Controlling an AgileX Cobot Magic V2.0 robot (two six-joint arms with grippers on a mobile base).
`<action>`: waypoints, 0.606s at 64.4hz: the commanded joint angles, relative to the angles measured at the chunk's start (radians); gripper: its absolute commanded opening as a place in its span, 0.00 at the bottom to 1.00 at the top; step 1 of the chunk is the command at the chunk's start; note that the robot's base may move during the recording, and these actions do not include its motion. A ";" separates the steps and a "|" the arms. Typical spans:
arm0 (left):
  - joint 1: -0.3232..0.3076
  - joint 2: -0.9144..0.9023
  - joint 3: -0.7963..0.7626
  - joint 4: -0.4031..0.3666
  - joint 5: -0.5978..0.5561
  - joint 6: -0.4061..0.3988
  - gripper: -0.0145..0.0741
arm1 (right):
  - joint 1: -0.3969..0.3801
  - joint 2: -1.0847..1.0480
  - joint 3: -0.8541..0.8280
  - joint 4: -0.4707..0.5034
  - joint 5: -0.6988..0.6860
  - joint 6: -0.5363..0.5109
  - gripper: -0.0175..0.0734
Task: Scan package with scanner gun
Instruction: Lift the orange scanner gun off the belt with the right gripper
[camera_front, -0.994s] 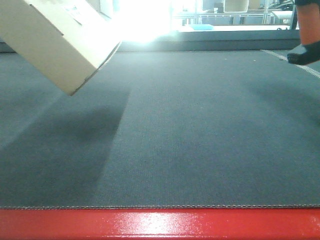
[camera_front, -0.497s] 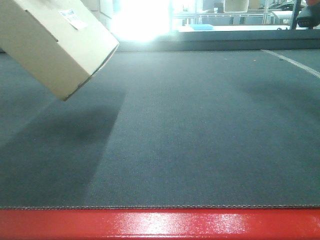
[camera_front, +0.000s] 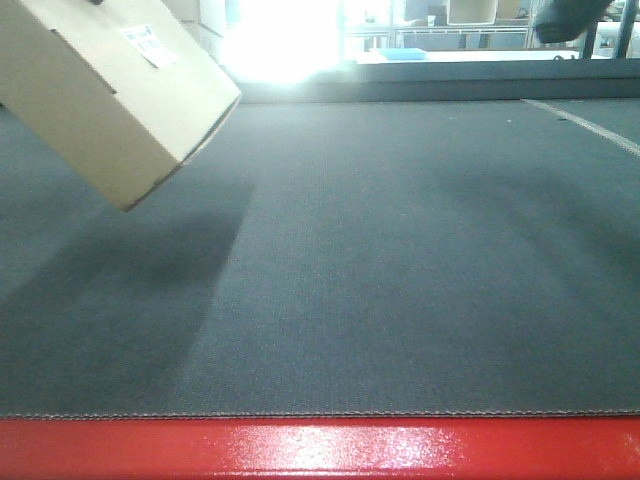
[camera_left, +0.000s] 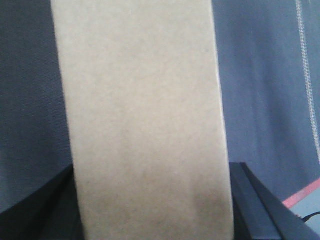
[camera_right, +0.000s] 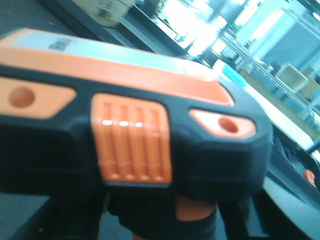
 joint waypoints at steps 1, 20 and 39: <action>-0.023 -0.006 0.000 -0.020 -0.003 0.008 0.04 | 0.014 -0.013 -0.018 -0.005 -0.063 -0.016 0.02; -0.059 -0.006 0.000 -0.020 -0.003 0.008 0.04 | 0.012 -0.006 -0.018 -0.005 -0.071 -0.023 0.02; -0.058 -0.006 0.000 -0.020 -0.003 0.008 0.04 | -0.059 0.019 -0.018 0.017 -0.082 -0.027 0.02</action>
